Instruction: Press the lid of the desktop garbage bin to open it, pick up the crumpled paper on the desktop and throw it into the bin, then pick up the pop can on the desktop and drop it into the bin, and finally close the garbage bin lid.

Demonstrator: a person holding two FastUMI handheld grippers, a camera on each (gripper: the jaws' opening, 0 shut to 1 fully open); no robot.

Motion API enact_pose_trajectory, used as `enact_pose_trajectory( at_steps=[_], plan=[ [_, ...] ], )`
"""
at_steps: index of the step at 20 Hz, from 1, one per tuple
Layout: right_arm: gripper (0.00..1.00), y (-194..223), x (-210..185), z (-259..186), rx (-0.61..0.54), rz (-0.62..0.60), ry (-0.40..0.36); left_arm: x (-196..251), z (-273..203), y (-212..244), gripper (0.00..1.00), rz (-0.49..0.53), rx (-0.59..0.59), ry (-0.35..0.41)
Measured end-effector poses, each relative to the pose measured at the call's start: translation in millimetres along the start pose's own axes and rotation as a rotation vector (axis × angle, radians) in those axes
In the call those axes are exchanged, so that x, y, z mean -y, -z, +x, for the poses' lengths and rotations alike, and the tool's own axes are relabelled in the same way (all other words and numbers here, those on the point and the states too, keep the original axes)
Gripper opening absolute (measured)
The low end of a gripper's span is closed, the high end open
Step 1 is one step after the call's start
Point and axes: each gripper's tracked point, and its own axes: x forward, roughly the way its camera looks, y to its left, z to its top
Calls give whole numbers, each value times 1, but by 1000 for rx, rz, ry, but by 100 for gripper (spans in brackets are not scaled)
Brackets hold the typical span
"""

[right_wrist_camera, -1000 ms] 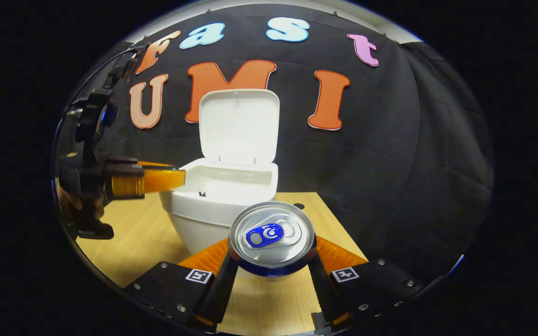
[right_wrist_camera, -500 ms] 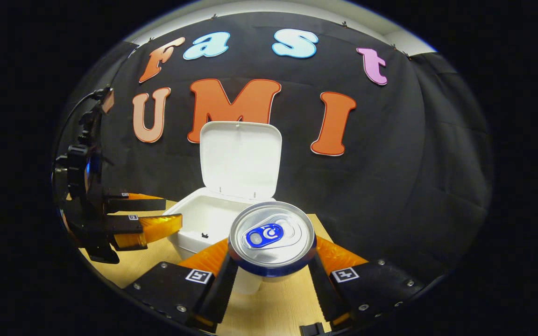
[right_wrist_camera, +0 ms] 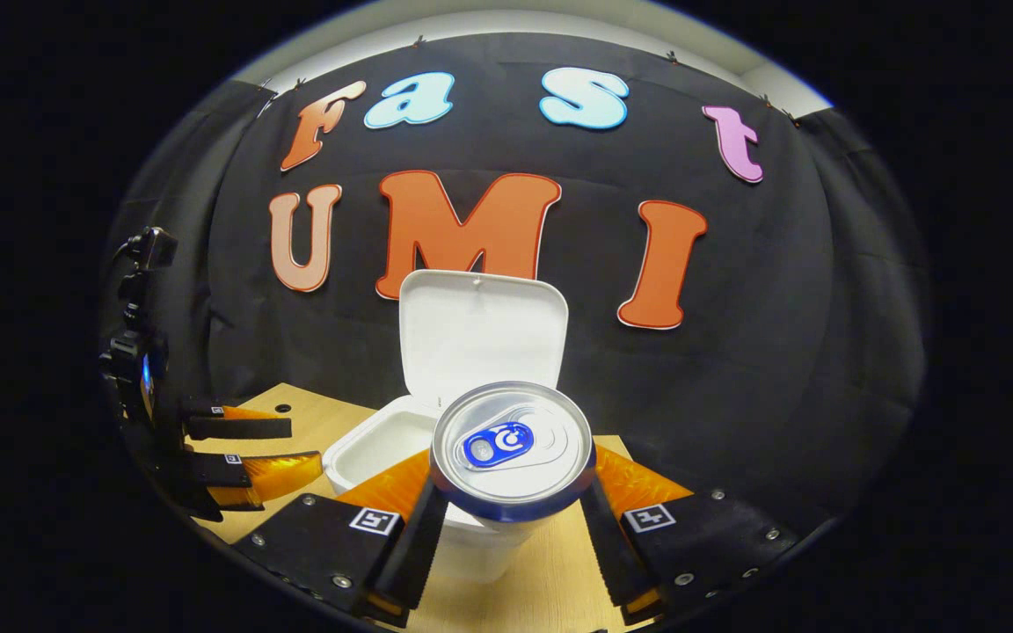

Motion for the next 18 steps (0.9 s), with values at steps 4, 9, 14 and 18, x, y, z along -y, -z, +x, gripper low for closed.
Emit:
enact_pose_trajectory(
  at_steps=[4, 9, 14, 18],
  plan=[
    [78, 3, -11, 17, -25, -13, -33, -22, -6, 2, 90, -44, 12, -68],
    [78, 13, -21, 31, -53, -24, -74, -41, -14, 7, 91, -80, 8, -128],
    [78, 32, -26, 39, -96, -16, -89, -52, -19, 8, 92, -76, 15, -165],
    [78, 47, -25, 43, -125, -21, -75, -54, -23, 8, 91, -61, 15, -176]
  ],
)
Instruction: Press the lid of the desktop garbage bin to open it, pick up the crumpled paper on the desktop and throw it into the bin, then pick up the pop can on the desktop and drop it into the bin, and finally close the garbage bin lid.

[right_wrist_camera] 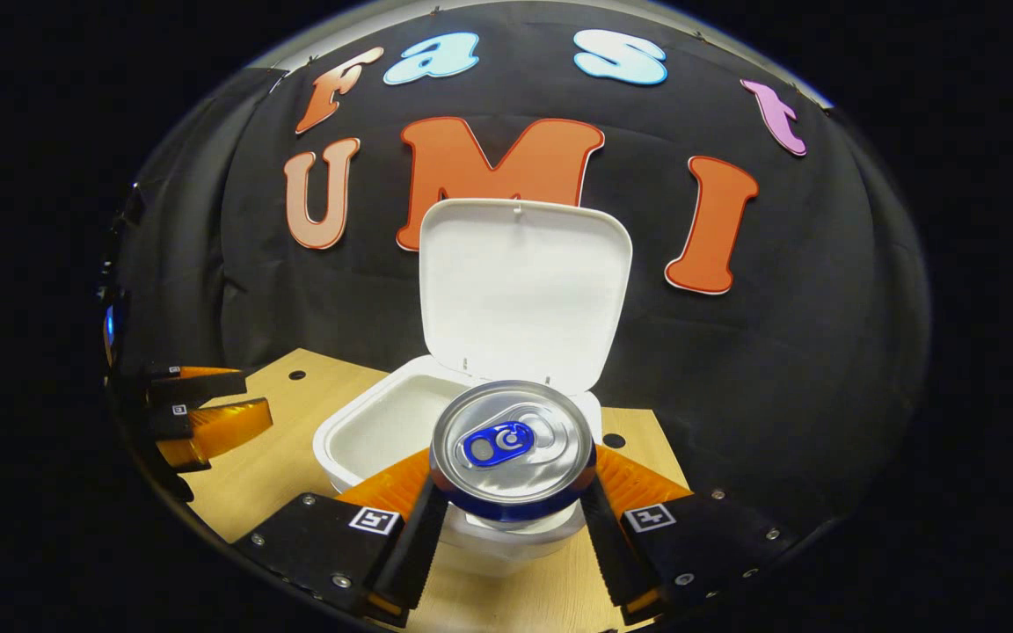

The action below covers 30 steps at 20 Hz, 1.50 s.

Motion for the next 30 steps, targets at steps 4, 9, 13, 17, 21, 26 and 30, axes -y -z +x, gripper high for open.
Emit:
enact_pose_trajectory(
  at_steps=[4, 9, 13, 17, 21, 26, 30],
  plan=[
    [78, 8, 5, 5, -24, -21, 15, -2, -5, 1, 91, 23, -2, -8],
    [78, 17, 6, 11, -44, -21, 26, -8, -13, -2, 90, 32, 5, -21],
    [80, 18, 7, 12, -49, -45, 42, -11, -17, -5, 90, 34, 11, -31],
    [82, 16, 8, 11, -45, -46, 42, -12, -20, -5, 90, 34, 12, -34],
    [81, 0, 11, 12, -25, -49, 42, -12, -23, -6, 90, 40, 16, -38],
    [81, -47, 8, 11, 56, -66, 32, -17, -27, -4, 91, 54, 21, -49],
    [81, -87, 8, 16, 123, -75, 21, -29, -31, -6, 90, 42, 27, -86]
  ],
)
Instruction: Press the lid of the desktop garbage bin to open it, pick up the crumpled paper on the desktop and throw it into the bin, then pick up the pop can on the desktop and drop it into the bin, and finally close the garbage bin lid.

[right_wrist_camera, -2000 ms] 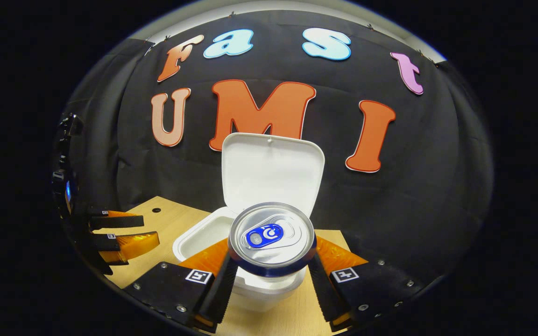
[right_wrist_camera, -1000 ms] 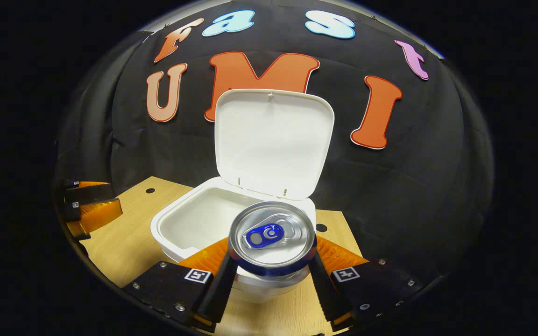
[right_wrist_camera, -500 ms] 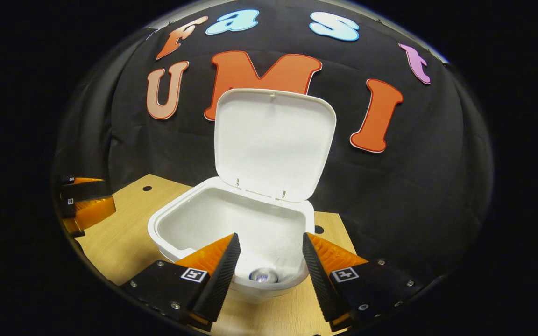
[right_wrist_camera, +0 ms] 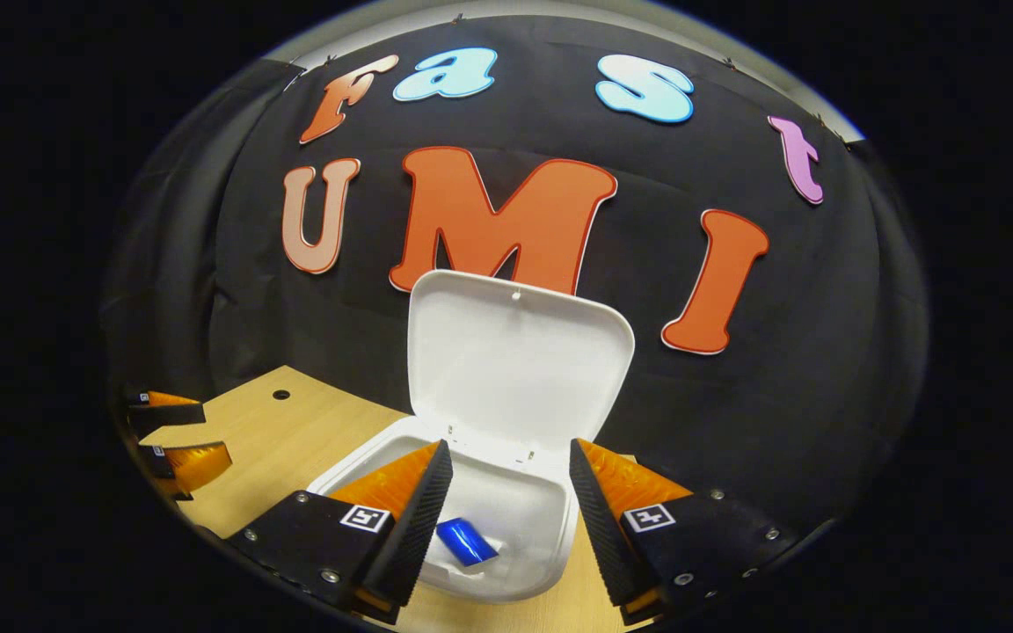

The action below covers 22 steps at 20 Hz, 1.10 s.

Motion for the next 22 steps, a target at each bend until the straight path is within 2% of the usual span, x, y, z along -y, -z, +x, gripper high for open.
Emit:
enact_pose_trajectory(
  at_steps=[3, 8, 9, 11, 18, 22],
  plan=[
    [85, -32, 3, 13, 67, -6, 2, -11, -3, 0, 97, -11, -1, -31],
    [89, -81, 8, 31, 154, -13, 8, -30, -9, 0, 99, -19, 0, -80],
    [89, -86, 7, 36, 168, -10, 7, -34, -11, -1, 95, -21, 2, -93],
    [89, -97, 5, 44, 181, -6, 3, -43, -15, -1, 97, -30, 4, -124],
    [89, -111, 7, 74, 173, 22, -10, -69, -35, 4, 98, -71, 7, -239],
    [89, -109, 5, 82, 127, 71, -37, -77, -44, 10, 98, -104, -2, -278]
  ],
)
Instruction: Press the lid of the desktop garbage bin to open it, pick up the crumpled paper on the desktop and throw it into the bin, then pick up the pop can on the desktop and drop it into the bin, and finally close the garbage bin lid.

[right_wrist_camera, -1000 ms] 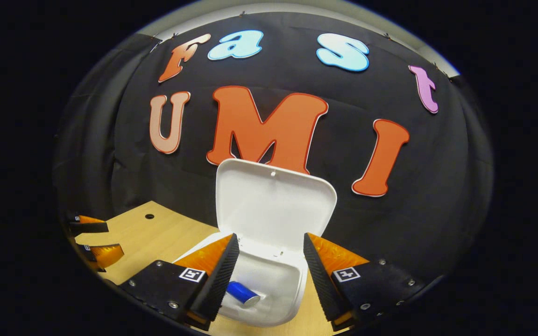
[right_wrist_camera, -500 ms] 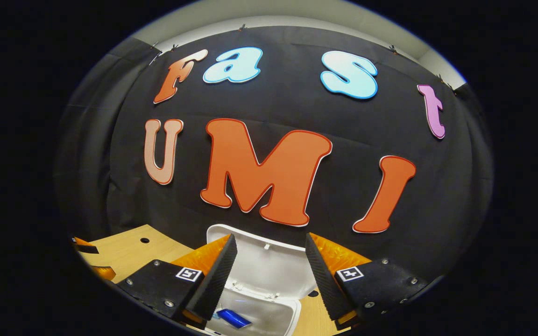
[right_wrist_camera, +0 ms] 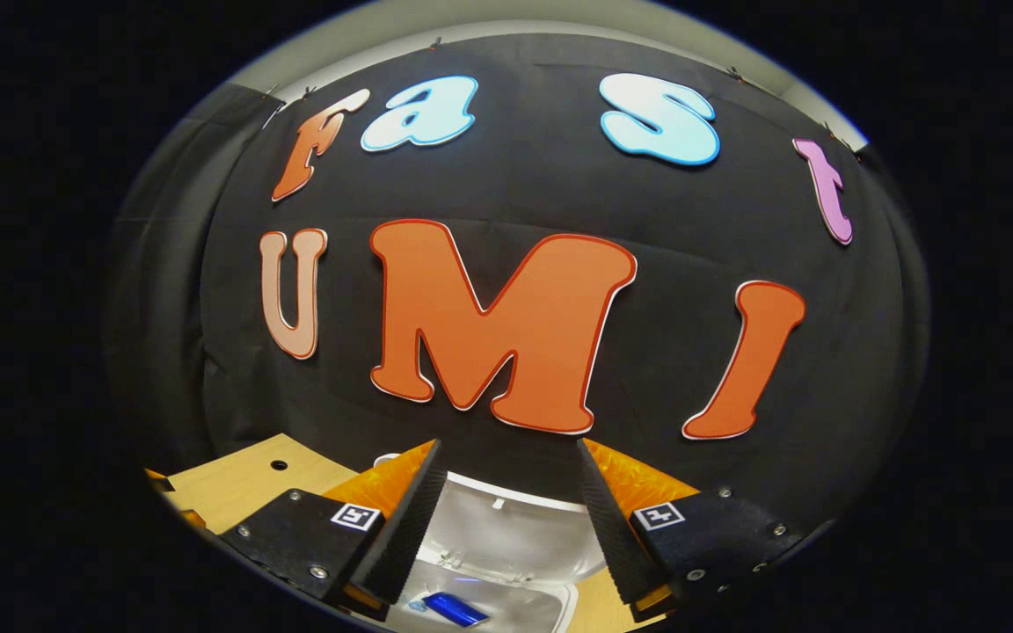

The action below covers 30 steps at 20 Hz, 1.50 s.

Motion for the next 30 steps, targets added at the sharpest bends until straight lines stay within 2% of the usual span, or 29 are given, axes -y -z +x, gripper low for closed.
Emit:
enact_pose_trajectory(
  at_steps=[4, 10, 15, 24, 30],
  plan=[
    [89, 5, -5, -13, -26, 52, -14, -1, -5, 0, 98, 3, -3, 1],
    [89, 20, -18, -50, -60, 81, -34, 5, -3, 2, 97, 42, -15, 54],
    [89, 46, -32, -81, -129, 128, -75, 14, -1, 6, 97, 83, -33, 111],
    [89, 97, -51, -120, -259, 182, -114, 39, 5, 14, 98, 82, -73, 190],
    [90, 135, -59, -121, -368, 312, -122, 43, 1, 14, 97, 96, -67, 198]
  ],
)
